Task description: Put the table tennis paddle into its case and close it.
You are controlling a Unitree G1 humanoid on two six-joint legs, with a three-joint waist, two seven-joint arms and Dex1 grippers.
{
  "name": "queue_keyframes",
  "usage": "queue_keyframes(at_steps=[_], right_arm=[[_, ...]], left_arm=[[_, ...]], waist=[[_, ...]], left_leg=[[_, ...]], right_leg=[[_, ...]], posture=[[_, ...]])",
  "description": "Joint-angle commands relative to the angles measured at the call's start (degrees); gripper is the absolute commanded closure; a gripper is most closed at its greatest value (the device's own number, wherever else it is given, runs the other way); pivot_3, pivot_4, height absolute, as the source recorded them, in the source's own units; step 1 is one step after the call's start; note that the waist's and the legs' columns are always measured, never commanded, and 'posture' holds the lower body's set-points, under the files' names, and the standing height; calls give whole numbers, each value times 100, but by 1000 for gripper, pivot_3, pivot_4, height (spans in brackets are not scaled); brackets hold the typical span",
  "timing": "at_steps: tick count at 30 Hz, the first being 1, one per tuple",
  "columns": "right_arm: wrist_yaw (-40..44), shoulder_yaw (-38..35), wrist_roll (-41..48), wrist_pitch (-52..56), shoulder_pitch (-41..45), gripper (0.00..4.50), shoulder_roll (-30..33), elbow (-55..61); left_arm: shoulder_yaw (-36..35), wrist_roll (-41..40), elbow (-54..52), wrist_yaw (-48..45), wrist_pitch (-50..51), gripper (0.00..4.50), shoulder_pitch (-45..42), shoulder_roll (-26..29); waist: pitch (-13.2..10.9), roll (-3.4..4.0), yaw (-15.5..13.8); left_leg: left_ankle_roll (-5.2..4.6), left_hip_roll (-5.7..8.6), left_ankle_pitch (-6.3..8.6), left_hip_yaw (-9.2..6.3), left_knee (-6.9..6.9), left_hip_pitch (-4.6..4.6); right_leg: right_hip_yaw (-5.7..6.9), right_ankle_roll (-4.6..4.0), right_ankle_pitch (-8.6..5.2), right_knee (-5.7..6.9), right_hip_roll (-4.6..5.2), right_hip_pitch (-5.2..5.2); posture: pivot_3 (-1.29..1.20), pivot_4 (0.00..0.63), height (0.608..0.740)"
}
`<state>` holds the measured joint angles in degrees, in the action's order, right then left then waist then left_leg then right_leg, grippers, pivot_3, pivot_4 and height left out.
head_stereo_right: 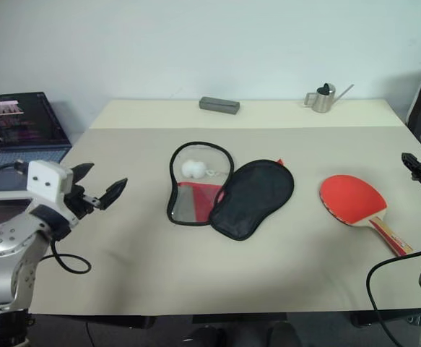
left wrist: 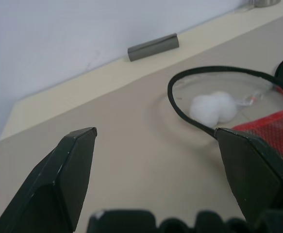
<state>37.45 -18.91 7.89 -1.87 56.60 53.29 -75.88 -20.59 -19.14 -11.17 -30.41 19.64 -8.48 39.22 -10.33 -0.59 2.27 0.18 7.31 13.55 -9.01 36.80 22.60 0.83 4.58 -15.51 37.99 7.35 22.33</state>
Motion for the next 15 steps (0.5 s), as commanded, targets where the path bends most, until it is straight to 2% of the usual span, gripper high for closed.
queue_keyframes(at_steps=[1,10,15], right_arm=[[-50,135,-211,-204,55,1456,173,110],[226,142,-229,-270,323,1456,112,184],[338,173,-199,-250,328,1456,22,199]], left_arm=[[-73,161,6,39,-195,231,-30,97],[-41,148,320,-107,-437,231,-302,22],[-311,-137,191,-350,-392,231,-143,88]], waist=[[0,-1,-1],[0,-1,-4],[-1,-1,0]], left_leg=[[0,0,0,0,0,0],[-1,-3,5,10,2,-2],[0,-4,8,12,1,-2]], right_leg=[[0,1,0,0,0,0],[-9,3,2,-1,-3,2],[-12,3,2,-3,-5,4]], posture=[[0,150,740],[0,150,740],[0,150,740]])
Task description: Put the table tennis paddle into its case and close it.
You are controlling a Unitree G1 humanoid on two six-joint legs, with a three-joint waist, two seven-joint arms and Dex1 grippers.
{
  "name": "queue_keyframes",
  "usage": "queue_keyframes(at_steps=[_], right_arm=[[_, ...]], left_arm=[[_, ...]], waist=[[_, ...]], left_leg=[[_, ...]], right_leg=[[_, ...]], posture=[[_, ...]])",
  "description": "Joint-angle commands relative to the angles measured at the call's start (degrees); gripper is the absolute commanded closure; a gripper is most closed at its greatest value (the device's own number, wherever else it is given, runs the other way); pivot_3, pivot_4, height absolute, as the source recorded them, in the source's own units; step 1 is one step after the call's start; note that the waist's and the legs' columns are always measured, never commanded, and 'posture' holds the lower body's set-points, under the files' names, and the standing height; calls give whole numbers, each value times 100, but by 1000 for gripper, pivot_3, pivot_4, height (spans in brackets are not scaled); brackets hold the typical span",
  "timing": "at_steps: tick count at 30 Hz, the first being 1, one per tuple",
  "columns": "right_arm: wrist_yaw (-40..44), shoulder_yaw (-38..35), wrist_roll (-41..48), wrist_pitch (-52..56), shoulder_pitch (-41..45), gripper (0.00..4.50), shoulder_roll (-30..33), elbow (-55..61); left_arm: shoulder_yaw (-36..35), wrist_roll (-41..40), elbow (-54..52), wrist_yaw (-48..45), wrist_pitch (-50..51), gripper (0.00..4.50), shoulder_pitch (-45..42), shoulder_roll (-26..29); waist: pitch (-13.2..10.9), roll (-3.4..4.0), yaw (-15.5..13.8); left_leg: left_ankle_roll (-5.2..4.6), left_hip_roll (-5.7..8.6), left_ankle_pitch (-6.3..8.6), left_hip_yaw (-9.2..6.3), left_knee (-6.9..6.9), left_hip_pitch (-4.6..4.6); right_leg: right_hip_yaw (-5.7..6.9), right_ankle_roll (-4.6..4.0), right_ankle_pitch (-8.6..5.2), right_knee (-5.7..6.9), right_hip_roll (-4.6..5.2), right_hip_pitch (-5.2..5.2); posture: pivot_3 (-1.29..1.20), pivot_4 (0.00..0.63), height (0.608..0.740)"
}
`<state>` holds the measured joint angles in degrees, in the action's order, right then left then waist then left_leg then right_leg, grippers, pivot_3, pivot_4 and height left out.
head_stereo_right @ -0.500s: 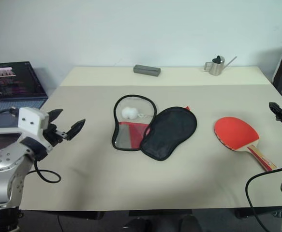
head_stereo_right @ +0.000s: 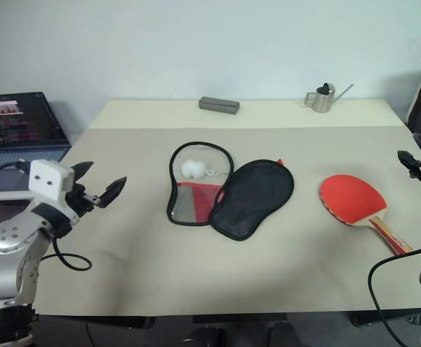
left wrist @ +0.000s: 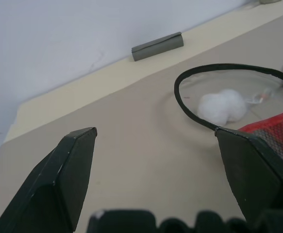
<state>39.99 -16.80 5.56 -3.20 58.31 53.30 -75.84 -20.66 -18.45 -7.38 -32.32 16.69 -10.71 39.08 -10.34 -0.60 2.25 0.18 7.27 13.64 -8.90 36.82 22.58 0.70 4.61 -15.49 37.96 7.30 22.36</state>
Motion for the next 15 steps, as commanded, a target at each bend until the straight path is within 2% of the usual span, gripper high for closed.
queue_keyframes(at_steps=[1,7,15], right_arm=[[157,-46,56,-90,154,1456,-11,194],[758,-38,156,-5,0,1456,-196,367],[1559,-15,319,298,-151,1456,-431,746]], left_arm=[[-342,-240,-212,-189,-84,231,117,121],[-852,-465,-175,-330,-84,231,395,245],[-918,-673,-327,-444,88,231,434,310]], waist=[[0,0,8],[0,0,25],[0,0,-20]], left_leg=[[1,0,1,1,0,0],[4,-10,6,6,1,-4],[4,-11,8,5,3,-4]], right_leg=[[-1,0,0,0,-1,0],[-7,-2,1,1,-11,3],[-8,-3,2,1,-10,3]], posture=[[0,150,740],[0,150,740],[0,150,740]])
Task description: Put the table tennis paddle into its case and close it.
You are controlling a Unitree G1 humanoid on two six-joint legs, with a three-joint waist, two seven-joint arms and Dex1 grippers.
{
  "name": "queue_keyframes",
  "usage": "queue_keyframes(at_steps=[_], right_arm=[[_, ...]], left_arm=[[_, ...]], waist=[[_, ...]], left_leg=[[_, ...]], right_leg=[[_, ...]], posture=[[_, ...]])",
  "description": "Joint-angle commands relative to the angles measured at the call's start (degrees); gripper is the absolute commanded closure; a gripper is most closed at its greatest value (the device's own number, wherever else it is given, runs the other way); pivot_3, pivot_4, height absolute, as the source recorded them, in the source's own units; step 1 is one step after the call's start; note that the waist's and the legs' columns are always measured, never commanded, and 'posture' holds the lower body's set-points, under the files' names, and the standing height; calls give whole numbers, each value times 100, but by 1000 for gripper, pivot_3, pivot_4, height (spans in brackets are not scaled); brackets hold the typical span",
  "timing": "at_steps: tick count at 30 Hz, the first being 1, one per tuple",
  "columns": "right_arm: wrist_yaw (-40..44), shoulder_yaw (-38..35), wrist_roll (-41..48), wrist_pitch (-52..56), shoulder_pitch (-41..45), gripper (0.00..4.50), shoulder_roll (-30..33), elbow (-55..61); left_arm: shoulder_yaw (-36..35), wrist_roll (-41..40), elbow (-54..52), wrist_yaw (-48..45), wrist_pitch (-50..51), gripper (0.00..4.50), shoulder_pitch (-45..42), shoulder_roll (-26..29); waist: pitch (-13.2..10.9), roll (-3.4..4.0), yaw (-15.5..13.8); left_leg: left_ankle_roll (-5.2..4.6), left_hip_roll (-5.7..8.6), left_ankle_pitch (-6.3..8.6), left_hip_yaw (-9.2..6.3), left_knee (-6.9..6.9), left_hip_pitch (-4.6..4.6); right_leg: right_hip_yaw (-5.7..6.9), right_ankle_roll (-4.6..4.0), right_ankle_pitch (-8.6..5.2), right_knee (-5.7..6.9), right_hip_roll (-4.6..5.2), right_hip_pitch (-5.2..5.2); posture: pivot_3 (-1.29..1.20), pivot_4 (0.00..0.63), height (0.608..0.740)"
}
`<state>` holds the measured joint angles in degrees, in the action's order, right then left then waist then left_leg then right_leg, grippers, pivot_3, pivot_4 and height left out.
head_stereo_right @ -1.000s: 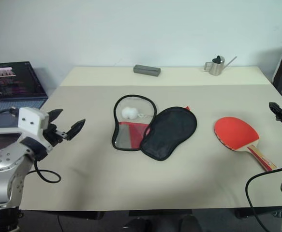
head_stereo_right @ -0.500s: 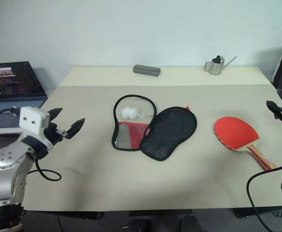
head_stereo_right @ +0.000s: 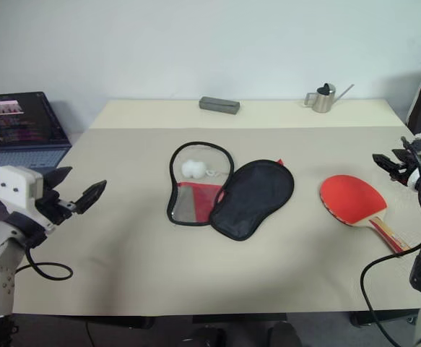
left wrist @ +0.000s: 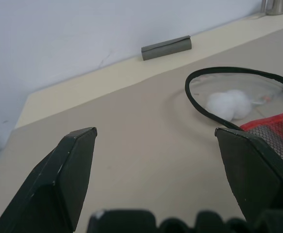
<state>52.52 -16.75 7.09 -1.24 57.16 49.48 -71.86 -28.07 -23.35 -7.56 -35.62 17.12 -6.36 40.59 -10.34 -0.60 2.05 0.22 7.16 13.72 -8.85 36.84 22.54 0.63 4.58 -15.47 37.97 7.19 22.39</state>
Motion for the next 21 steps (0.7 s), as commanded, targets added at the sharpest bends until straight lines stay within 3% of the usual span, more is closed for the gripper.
queue_keyframes(at_steps=[1,6,11,21], right_arm=[[411,4,192,159,-64,1456,-106,438],[971,91,387,587,-362,1456,-356,1208],[999,161,695,1692,-1017,1456,-614,2590],[-238,278,1236,3767,-2432,1456,-1362,5614]], left_arm=[[-170,-255,-363,-213,95,231,50,195],[-164,-464,-316,-542,298,231,68,428],[130,-790,-310,-967,651,231,-299,649],[1017,-1094,-226,-1802,1088,231,-1065,719]], waist=[[0,0,2],[0,0,-1],[0,0,-23],[0,1,-18]], left_leg=[[0,-1,0,0,0,0],[2,-2,2,-2,0,1],[3,-2,2,-8,1,3],[6,0,4,-14,5,9]], right_leg=[[0,0,0,0,0,0],[0,-1,0,0,-1,2],[2,-1,1,0,-2,3],[-2,-2,2,5,-2,16]], posture=[[0,150,740],[0,150,740],[0,150,740],[0,150,740]])
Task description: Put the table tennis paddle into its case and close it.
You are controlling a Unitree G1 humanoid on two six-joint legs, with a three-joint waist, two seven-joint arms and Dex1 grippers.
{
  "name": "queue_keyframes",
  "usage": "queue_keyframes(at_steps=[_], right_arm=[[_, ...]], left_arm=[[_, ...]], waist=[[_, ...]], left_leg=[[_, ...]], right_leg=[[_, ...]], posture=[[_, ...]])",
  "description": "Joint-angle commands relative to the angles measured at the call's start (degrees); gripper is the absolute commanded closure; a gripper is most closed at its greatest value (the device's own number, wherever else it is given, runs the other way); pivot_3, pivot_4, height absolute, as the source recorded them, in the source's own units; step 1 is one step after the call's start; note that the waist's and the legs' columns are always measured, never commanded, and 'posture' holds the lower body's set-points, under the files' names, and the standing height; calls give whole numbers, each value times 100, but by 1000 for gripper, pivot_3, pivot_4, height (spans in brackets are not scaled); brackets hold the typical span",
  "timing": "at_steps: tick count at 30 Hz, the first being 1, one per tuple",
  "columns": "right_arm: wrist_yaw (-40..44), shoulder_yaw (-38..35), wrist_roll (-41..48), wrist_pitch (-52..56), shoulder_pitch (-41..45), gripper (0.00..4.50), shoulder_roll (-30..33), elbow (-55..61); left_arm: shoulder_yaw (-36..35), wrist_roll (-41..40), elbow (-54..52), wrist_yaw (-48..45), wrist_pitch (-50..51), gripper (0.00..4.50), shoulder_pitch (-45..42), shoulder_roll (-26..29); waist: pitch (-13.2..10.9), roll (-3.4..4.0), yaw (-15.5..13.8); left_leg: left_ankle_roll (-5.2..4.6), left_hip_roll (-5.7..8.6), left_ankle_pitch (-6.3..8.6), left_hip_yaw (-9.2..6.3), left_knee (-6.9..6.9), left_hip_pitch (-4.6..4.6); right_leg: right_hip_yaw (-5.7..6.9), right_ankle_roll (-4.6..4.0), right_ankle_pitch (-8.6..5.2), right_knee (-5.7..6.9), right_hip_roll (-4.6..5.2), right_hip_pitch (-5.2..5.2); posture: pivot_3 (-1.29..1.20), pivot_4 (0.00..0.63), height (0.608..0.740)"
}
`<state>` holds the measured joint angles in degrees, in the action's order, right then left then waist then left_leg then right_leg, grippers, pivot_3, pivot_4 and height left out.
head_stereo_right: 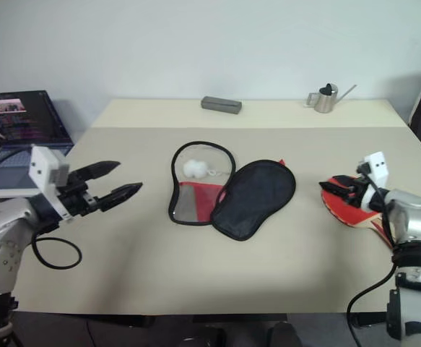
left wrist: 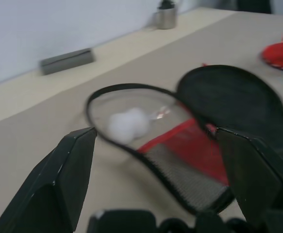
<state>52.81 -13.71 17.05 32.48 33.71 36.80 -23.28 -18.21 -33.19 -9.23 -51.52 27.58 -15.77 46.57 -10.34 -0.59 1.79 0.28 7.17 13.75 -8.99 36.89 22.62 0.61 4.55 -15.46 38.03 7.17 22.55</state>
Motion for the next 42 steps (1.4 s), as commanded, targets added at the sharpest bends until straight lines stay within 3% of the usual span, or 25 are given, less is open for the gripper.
queue_keyframes(at_steps=[1,8,25,39,42], right_arm=[[-380,11,266,502,-138,1456,-186,935],[-936,248,351,845,-19,1456,-624,1385],[-2127,974,-571,99,1107,1456,-1316,-491],[-2314,1167,-763,312,1212,1456,-1469,-546],[-2357,1170,-794,355,1236,2044,-1442,-523]], left_arm=[[90,-82,-7,-275,33,231,-160,132],[299,8,268,-442,-27,231,-468,86],[532,125,405,-843,-58,231,-634,103],[584,254,497,-901,-133,231,-737,73],[587,272,513,-888,-152,231,-757,56]], waist=[[0,0,19],[0,0,-1],[0,0,20],[0,-1,22],[0,-1,22]], left_leg=[[1,0,0,2,-1,2],[1,-2,1,4,0,5],[4,-2,-1,21,-1,31],[4,-4,-1,22,0,30],[4,-4,-1,23,0,30]], right_leg=[[-1,0,0,3,-1,6],[0,-5,4,6,-7,16],[-6,-6,7,14,-8,61],[-7,-6,10,17,-11,62],[-7,-6,10,17,-11,62]], posture=[[0,150,740],[0,150,740],[0,150,740],[0,150,740],[0,150,740]])
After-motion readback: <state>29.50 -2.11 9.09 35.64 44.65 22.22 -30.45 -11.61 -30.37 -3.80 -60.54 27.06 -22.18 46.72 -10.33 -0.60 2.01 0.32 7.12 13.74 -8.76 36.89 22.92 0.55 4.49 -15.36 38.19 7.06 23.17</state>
